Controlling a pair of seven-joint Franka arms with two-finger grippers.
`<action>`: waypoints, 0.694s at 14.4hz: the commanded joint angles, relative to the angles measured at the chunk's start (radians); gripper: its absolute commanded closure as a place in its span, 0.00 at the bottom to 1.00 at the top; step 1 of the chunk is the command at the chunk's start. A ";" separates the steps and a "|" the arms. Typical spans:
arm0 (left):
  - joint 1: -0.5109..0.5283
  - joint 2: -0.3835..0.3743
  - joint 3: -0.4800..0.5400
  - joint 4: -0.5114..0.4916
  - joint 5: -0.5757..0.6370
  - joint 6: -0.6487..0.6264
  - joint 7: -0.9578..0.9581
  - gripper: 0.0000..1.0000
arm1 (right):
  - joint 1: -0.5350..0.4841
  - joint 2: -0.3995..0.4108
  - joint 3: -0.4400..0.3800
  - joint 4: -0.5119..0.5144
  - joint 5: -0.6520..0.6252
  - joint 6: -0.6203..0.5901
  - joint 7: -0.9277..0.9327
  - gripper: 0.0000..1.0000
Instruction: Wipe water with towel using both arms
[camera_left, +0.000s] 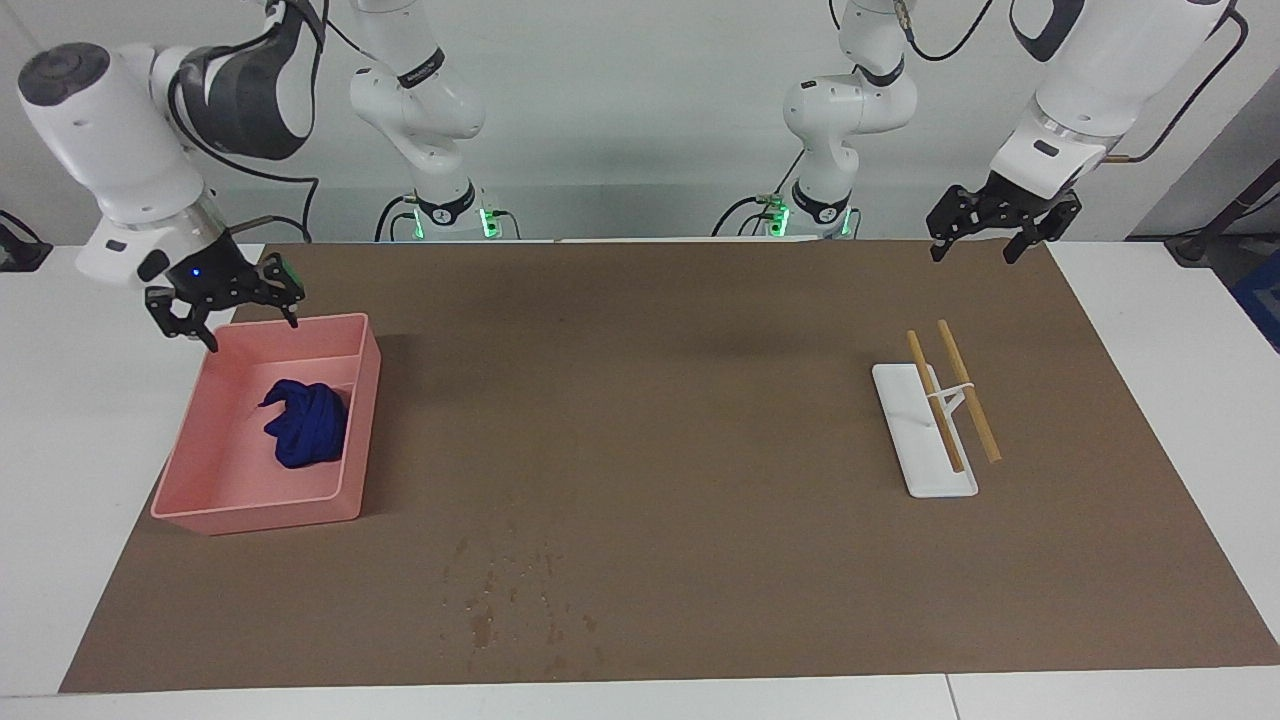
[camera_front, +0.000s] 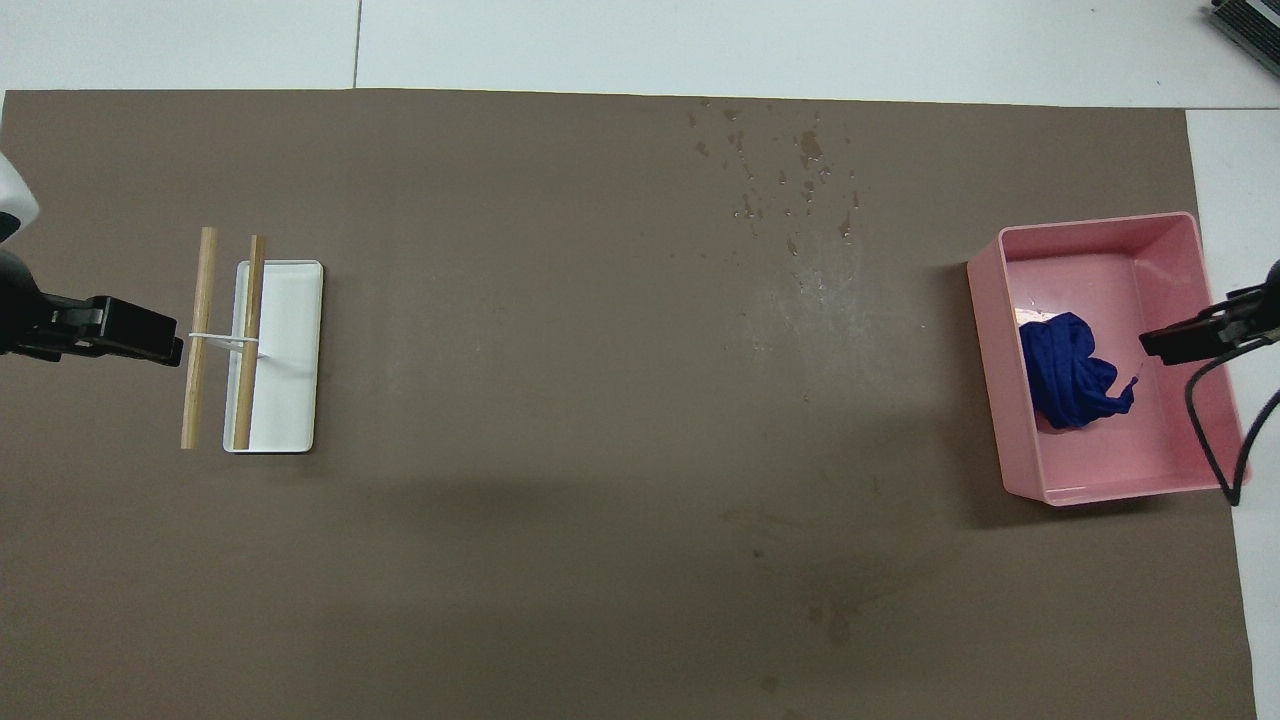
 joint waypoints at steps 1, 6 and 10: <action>0.010 -0.029 -0.009 -0.028 0.017 -0.002 0.012 0.00 | -0.003 -0.046 0.029 0.069 0.021 -0.112 0.044 0.00; 0.010 -0.029 -0.009 -0.028 0.017 -0.002 0.012 0.00 | -0.001 -0.139 0.112 0.066 0.021 -0.221 0.112 0.00; 0.010 -0.029 -0.009 -0.028 0.015 -0.002 0.012 0.00 | -0.001 -0.143 0.133 0.059 0.029 -0.216 0.222 0.00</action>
